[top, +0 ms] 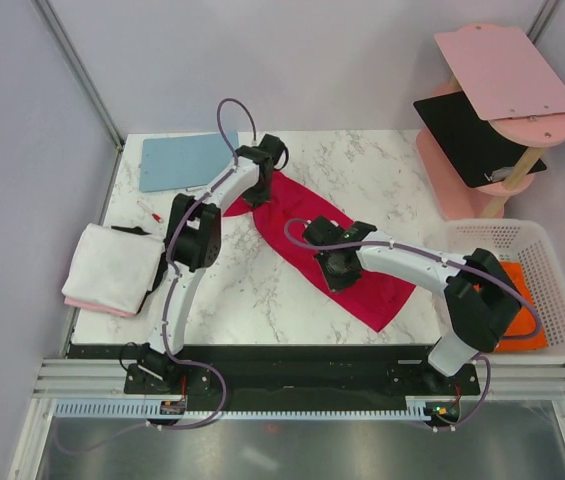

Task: Fold and stack the t-shirts
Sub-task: Rotate the tshirt 90 degrees

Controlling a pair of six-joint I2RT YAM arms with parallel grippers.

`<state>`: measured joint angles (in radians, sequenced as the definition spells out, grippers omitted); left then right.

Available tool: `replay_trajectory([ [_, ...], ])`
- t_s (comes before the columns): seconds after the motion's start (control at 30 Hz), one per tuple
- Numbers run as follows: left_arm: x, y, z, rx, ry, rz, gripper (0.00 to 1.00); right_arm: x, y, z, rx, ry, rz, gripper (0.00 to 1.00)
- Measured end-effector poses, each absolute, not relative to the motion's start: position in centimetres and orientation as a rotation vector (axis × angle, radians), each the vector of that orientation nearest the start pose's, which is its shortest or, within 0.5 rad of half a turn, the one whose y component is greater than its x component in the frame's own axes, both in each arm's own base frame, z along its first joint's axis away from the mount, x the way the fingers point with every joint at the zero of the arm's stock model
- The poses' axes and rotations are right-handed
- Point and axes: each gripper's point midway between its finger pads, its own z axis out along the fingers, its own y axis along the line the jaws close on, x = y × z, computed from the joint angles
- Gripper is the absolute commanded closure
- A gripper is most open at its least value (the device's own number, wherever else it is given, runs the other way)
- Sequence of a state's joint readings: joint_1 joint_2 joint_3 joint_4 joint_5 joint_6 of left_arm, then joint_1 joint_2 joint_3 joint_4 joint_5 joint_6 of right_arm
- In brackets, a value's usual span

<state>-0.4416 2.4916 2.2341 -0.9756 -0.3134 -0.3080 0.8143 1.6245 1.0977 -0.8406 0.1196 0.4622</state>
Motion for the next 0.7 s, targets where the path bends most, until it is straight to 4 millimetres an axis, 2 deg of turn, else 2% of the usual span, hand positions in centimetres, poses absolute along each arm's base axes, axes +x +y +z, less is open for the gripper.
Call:
replay_trajectory([
  [0.07, 48.0, -18.0, 2.4, 0.117, 2.716, 0.266, 0.98, 22.2, 21.1, 6.6, -0.469, 2.802, 0.025, 1.0],
  [0.17, 45.0, -16.1, 2.2, 0.135, 2.758, 0.355, 0.98, 26.7, 22.0, 9.7, -0.397, 2.667, 0.068, 1.0],
  [0.3, 42.3, -13.9, 2.1, 0.147, 2.783, 0.455, 0.98, 33.9, 22.9, 14.4, -0.279, 2.48, 0.163, 1.0],
  [0.4, 40.9, -12.8, 2.1, 0.146, 2.787, 0.504, 0.98, 39.7, 24.0, 16.5, -0.234, 2.363, 0.203, 1.0],
  [0.47, 40.3, -12.4, 2.3, 0.145, 2.785, 0.512, 0.98, 42.2, 25.5, 16.3, -0.248, 2.327, 0.228, 1.0],
  [0.53, 39.2, -11.7, 2.8, 0.147, 2.788, 0.533, 0.98, 44.1, 27.3, 15.3, -0.278, 2.31, 0.264, 1.0],
  [0.6, 38.2, -11.1, 4.1, 0.142, 2.776, 0.534, 0.98, 46.0, 29.3, 13.1, -0.315, 2.308, 0.308, 1.0],
  [0.7, 37.3, -10.6, 7.7, 0.112, 2.715, 0.486, 0.98, 47.4, 31.5, 9.4, -0.365, 2.343, 0.363, 1.0],
])
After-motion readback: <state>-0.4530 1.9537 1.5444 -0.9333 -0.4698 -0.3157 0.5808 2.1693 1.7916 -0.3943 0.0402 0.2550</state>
